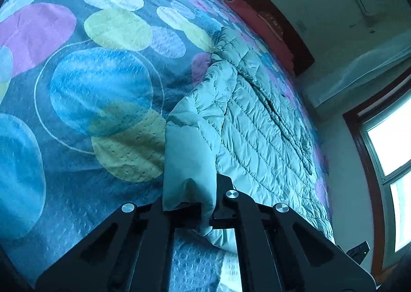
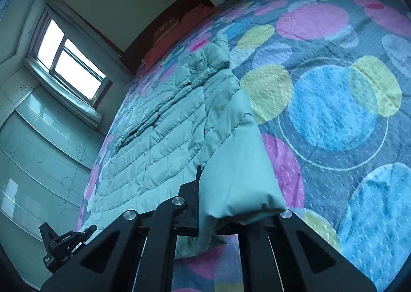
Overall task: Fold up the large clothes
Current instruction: 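Grasp the hem with the left gripper while the right gripper grasps it too, then lift the hem with both grippers and fold it over the jacket body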
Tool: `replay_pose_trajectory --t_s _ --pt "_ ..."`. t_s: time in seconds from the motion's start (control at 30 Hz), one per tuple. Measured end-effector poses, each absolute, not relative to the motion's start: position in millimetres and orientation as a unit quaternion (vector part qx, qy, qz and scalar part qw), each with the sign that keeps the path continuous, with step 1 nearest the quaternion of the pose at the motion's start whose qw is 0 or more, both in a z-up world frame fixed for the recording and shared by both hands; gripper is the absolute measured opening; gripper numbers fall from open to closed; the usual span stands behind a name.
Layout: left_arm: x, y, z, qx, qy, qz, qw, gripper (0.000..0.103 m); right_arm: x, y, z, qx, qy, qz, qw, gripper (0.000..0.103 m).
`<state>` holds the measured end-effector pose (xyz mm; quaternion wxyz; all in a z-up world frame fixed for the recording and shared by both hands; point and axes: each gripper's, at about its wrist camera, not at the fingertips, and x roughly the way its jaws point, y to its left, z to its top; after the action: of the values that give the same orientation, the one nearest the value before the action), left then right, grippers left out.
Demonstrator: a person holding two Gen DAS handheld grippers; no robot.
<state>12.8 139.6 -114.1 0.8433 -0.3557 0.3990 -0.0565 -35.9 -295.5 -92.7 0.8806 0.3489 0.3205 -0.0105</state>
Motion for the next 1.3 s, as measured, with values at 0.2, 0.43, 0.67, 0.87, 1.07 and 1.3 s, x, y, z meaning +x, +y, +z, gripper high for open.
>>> replay_pose_trajectory --t_s 0.2,0.43,0.67,0.87,1.07,1.3 --pt "-6.3 142.3 -64.9 -0.34 0.347 -0.097 0.868 0.002 -57.7 -291.4 -51.7 0.337 0.284 0.025 0.897 0.004" --pt "-25.3 150.3 -16.0 -0.347 0.315 -0.135 0.873 0.002 -65.3 -293.2 -11.3 0.35 0.245 0.058 0.902 0.004" --pt "30.4 150.5 13.9 -0.344 0.293 -0.153 0.879 0.002 -5.6 -298.7 14.1 0.334 0.226 0.076 0.912 0.004" --pt "125.2 133.7 26.7 -0.303 0.285 -0.136 0.899 0.002 82.6 -316.1 19.1 0.329 0.224 0.068 0.915 0.004" --pt "219.4 119.9 11.2 -0.282 0.308 -0.101 0.903 0.002 174.0 -331.5 2.2 0.335 0.252 0.046 0.907 0.004" --pt "312.6 102.6 -32.4 -0.251 0.357 -0.061 0.898 0.002 270.6 -344.0 -40.9 0.347 0.311 0.027 0.884 0.004"
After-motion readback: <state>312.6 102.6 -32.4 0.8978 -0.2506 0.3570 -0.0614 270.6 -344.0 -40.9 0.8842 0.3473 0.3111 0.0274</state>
